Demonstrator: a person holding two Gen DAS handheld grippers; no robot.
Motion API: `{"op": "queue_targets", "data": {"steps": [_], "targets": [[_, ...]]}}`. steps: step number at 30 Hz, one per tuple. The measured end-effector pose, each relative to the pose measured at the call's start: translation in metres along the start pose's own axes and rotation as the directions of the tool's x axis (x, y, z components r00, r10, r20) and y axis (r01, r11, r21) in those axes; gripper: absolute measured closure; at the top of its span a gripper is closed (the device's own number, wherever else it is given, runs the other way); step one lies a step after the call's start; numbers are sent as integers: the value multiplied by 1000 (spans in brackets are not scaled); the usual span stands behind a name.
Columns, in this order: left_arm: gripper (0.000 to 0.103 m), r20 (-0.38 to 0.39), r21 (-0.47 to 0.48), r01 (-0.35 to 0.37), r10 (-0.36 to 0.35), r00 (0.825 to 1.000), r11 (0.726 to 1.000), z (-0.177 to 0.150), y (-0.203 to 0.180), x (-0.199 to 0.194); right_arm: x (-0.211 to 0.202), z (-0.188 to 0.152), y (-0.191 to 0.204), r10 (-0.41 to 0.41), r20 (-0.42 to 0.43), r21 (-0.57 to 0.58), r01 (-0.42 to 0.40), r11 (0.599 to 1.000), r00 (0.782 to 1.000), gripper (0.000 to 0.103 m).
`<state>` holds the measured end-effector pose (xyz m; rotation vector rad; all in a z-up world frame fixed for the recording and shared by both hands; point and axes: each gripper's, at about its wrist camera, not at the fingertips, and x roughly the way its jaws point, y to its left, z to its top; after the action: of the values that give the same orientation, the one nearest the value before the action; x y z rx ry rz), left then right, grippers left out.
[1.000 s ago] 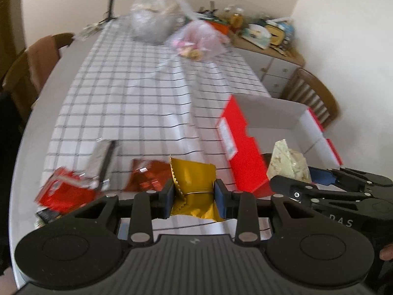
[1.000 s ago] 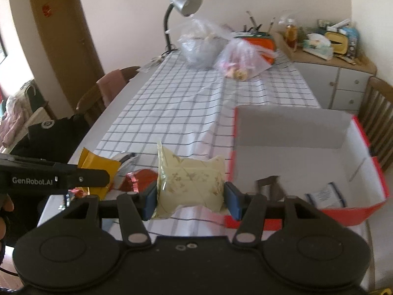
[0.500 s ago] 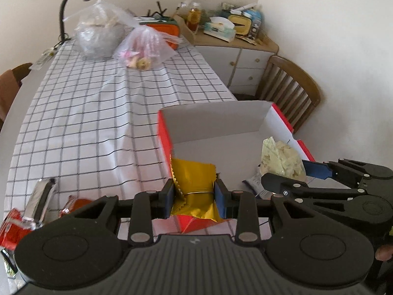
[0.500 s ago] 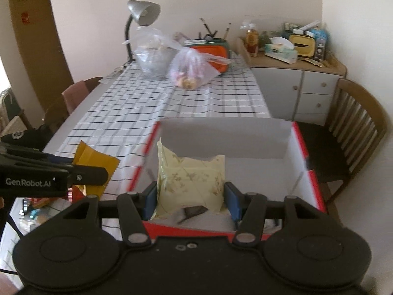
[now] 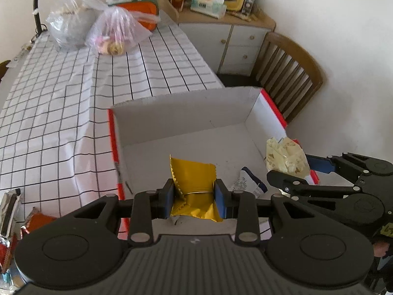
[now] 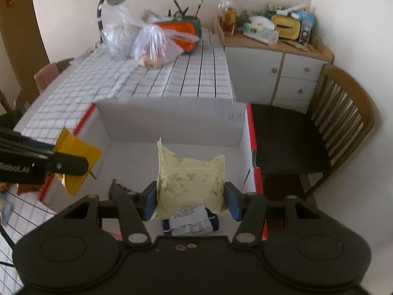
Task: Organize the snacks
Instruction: 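Carry both packets over the red box with both tools, then open both tools to drop the packets into the box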
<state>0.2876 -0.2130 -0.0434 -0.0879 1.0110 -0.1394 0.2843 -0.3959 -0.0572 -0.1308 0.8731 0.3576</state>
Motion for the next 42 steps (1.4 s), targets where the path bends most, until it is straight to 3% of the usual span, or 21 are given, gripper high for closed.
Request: {"op": "queue_targets", "data": {"steps": [16, 32, 42], "targets": [[70, -124, -8, -68, 67, 990, 998, 11, -6, 73, 51, -7, 5, 12, -122, -94, -24, 995, 992, 48], [68, -204, 12, -79, 80, 976, 997, 3, -9, 99, 63, -11, 7, 27, -157, -100, -43, 994, 987, 44], [49, -151, -22, -67, 63, 986, 997, 2, -4, 81, 47, -10, 4, 56, -118, -86, -66, 994, 991, 34]]}}
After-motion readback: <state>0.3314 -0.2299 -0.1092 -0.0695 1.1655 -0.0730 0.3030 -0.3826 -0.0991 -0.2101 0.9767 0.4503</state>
